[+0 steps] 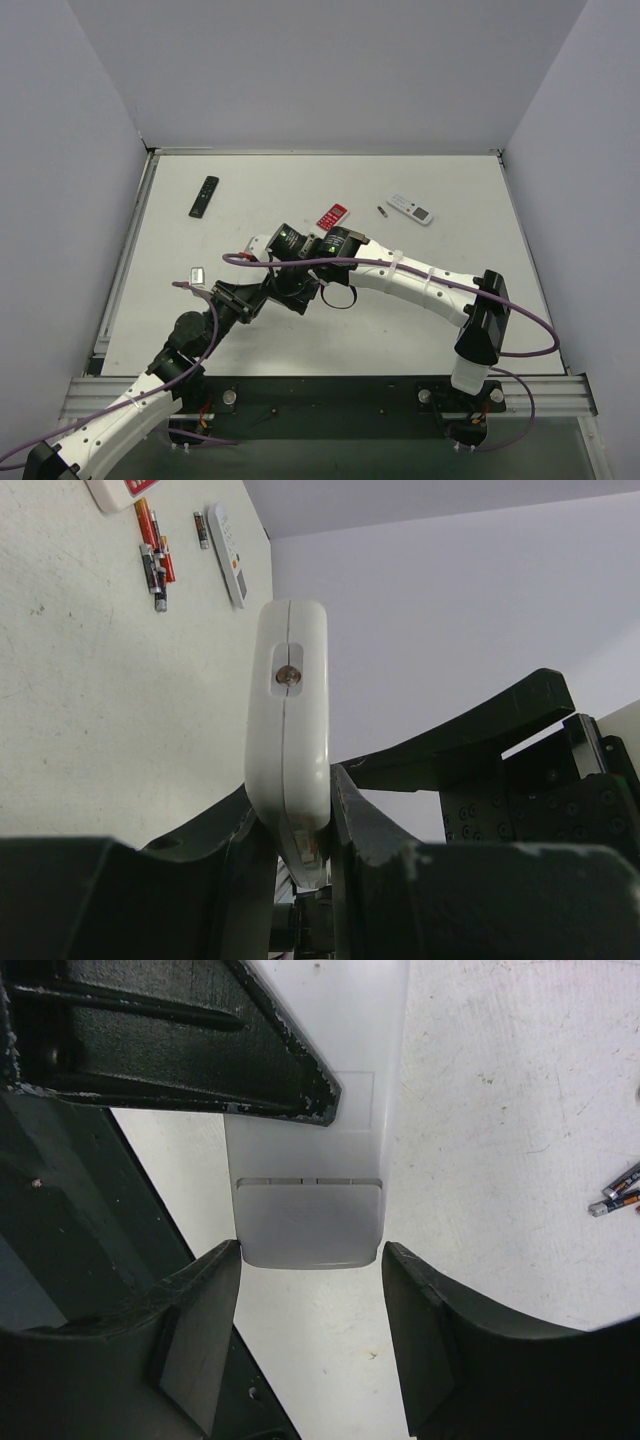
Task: Load the batteries into the remote control
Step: Load the battery cover into the remote control.
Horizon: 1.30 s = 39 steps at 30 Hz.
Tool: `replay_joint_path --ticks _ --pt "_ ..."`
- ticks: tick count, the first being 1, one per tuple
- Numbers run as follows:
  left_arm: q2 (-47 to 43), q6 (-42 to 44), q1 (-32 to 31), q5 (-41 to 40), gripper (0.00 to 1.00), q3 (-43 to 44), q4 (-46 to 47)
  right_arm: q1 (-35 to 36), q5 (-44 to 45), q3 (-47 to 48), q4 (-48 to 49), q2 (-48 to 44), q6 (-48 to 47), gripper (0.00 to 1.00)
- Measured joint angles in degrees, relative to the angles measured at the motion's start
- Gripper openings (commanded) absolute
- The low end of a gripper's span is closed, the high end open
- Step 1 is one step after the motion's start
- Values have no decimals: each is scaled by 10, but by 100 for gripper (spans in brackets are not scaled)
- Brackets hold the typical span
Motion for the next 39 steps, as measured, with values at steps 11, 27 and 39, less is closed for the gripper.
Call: replay_joint_path --ticks 11,27,39 --pt "-11 -10 0 0 0 0 0 0 6 -1 5 0 2 67" --pt "-27 -20 0 -1 0 0 -15 3 6 -2 7 -30 0 89" --pt "-25 -26 0 -1 0 0 -17 7 3 -89 57 -158 -26 81"
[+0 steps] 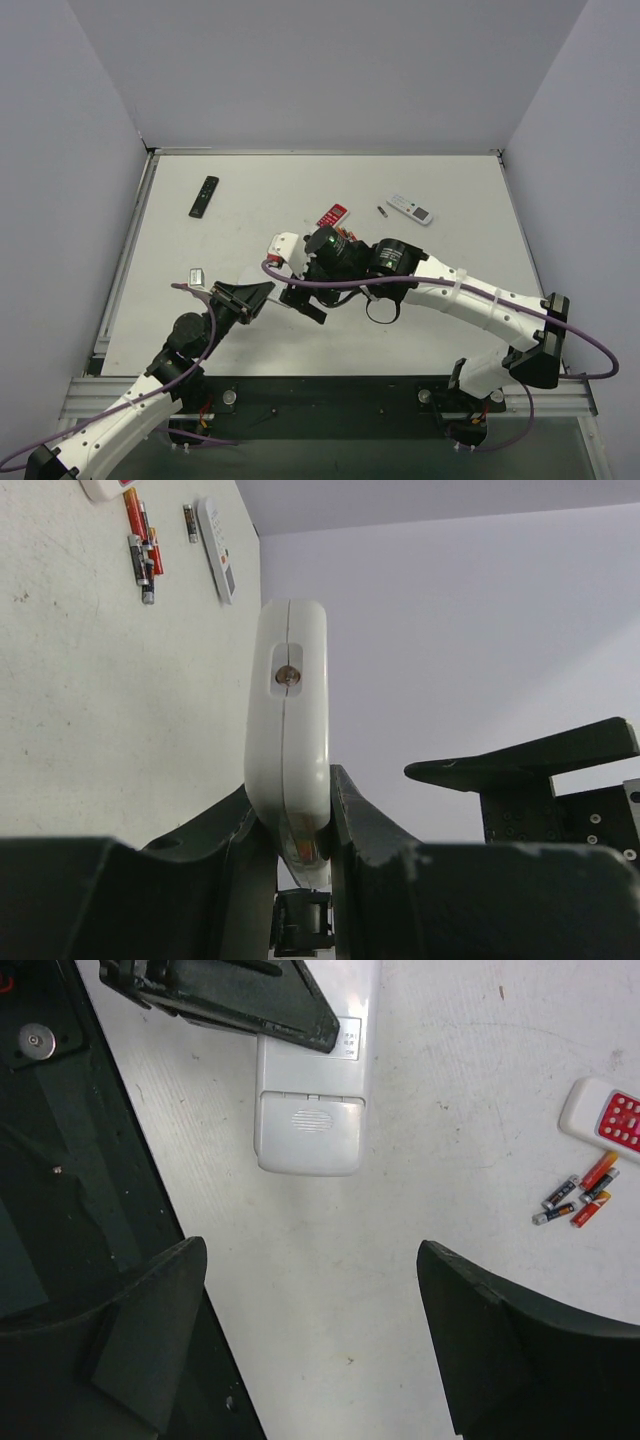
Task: Load the batteries into the remote control
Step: Load the battery cover into the remote control.
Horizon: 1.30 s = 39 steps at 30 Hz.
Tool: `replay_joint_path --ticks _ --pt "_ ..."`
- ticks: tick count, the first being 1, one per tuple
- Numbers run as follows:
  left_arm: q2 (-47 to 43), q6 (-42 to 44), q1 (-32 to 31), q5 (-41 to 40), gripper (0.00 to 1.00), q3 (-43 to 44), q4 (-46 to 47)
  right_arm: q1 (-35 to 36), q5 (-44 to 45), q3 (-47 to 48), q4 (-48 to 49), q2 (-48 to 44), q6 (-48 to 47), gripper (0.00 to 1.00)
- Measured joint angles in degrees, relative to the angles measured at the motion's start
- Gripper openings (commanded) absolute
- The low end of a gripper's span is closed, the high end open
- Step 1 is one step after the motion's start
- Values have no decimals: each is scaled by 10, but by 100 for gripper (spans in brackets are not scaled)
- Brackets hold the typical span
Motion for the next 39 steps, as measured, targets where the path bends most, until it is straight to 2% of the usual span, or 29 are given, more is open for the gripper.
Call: replay_joint_path --ticks 1,3,5,9,11,16,20,28,39 --pt "1 0 0 0 0 0 0 0 -3 -19 14 -9 -8 80" --pt "6 -1 0 1 0 0 0 0 -18 -68 47 -30 -31 72" --pt "10 -1 0 3 0 0 0 0 -34 -106 75 -43 -57 71" --pt "23 -1 0 8 0 0 0 0 -67 -177 128 -74 -122 62" --pt "34 1 0 14 0 0 0 0 -84 -206 149 -92 -161 62" --pt "65 10 0 31 0 0 2 0 -132 -228 185 -119 -235 56" --pt "96 16 0 47 0 0 11 -1 -166 -228 202 -120 -275 47" --pt "119 24 0 75 0 0 35 -4 -195 -235 203 -120 -313 48" --pt "121 25 0 93 0 0 64 -16 -179 -260 207 -113 -327 48"
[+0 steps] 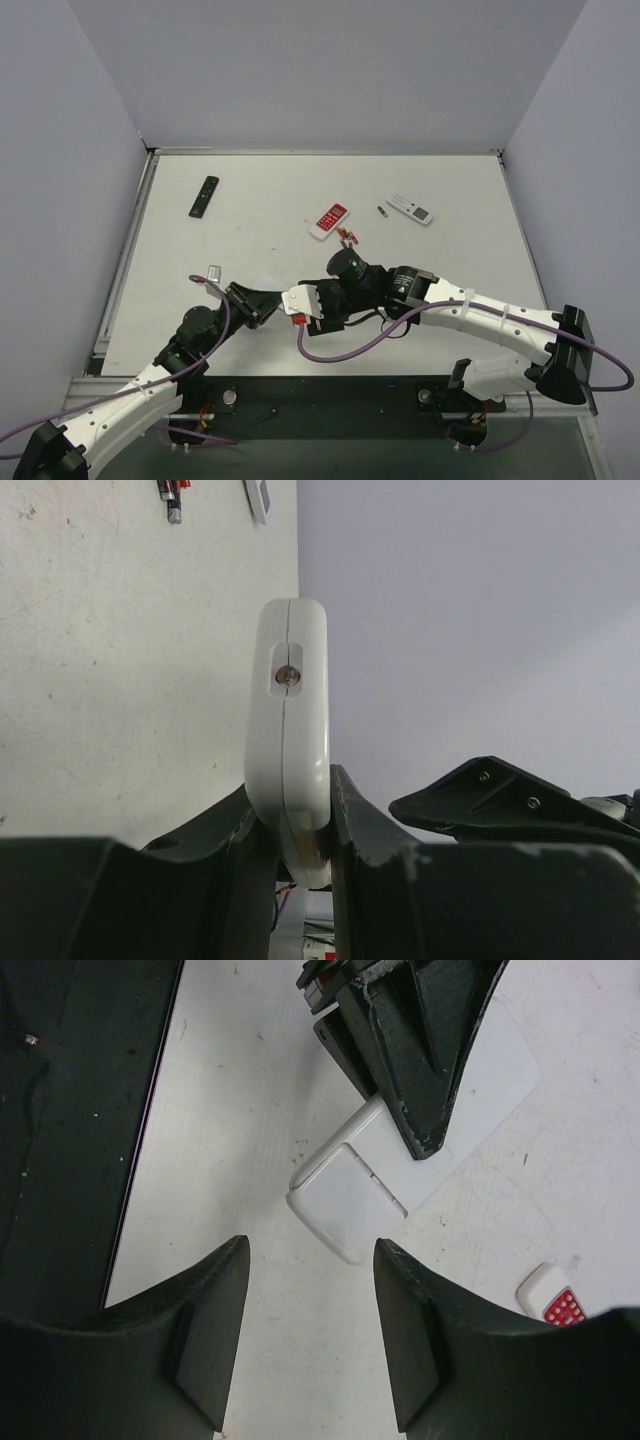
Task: Load the batteries into the remote control
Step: Load the battery cover into the remote control.
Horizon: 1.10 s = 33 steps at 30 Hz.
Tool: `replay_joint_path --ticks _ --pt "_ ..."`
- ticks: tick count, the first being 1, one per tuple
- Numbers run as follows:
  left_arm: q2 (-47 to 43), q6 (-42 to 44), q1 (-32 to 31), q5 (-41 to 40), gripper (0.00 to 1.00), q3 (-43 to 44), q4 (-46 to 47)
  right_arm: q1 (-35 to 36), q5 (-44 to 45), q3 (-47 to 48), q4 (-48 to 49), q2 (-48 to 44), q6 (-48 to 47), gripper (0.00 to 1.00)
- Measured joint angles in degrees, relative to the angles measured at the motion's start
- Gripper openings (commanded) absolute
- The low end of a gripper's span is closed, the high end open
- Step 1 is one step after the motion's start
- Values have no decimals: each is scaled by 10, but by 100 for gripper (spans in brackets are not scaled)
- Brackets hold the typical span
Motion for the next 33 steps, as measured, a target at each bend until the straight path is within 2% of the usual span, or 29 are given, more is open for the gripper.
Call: replay_joint_path --ticks 12,33 --pt "8 0 0 14 0 0 14 -1 9 -13 17 18 -1 47" --pt "13 -4 0 16 0 0 31 -1 5 -16 46 39 0 30"
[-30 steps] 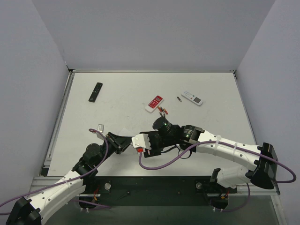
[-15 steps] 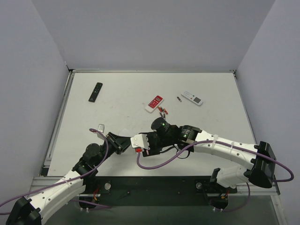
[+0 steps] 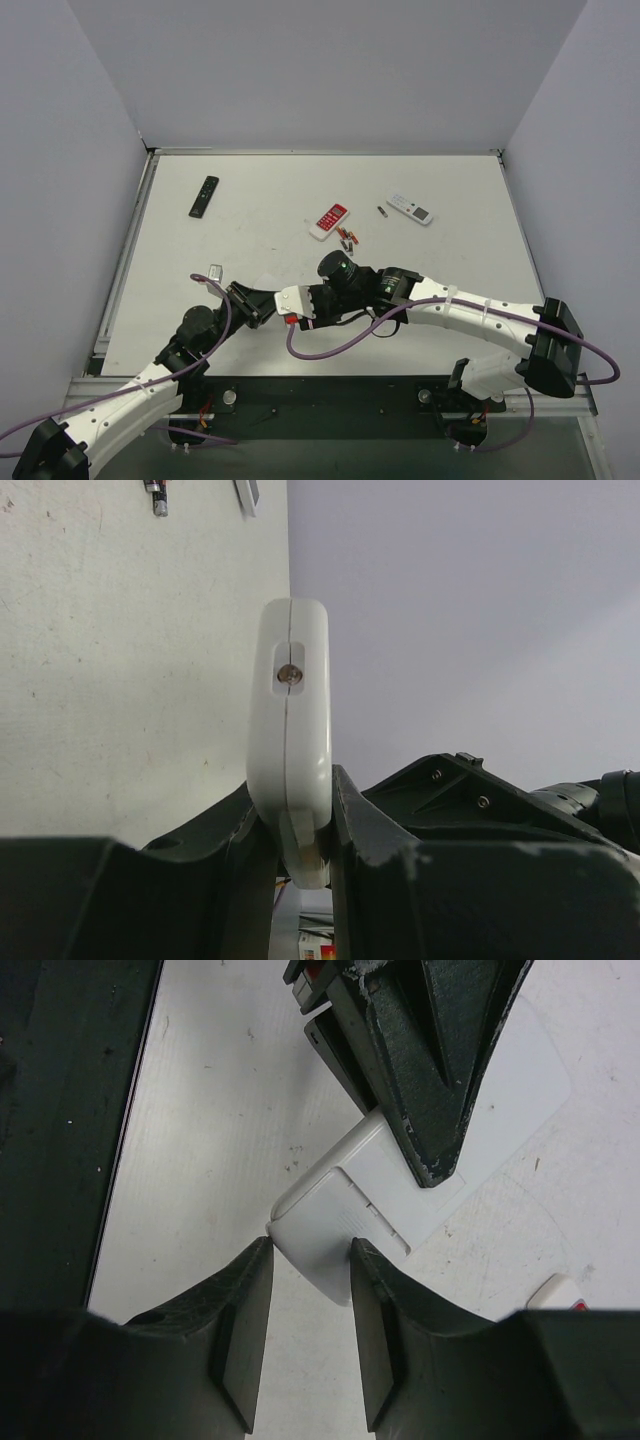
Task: Load the batteries into the remote control
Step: Load the battery cover into the remote control.
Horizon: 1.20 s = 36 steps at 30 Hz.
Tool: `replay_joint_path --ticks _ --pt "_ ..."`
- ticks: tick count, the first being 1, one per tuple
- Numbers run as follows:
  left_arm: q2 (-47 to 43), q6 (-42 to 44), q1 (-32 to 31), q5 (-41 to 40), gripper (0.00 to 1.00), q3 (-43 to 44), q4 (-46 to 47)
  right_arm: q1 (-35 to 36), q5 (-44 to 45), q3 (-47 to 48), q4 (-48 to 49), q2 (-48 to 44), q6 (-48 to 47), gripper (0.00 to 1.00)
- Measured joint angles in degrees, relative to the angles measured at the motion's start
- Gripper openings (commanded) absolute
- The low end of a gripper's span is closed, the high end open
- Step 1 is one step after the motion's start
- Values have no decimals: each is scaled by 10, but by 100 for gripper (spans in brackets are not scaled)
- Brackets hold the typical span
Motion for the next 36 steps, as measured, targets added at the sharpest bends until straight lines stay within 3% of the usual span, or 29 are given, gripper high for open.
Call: replay_joint_path --ticks 20,36 --pt "5 -27 4 -31 0 -3 -3 3 17 -17 44 10 2 24" --pt "121 -19 12 2 0 -3 78 -3 20 -28 57 34 2 24"
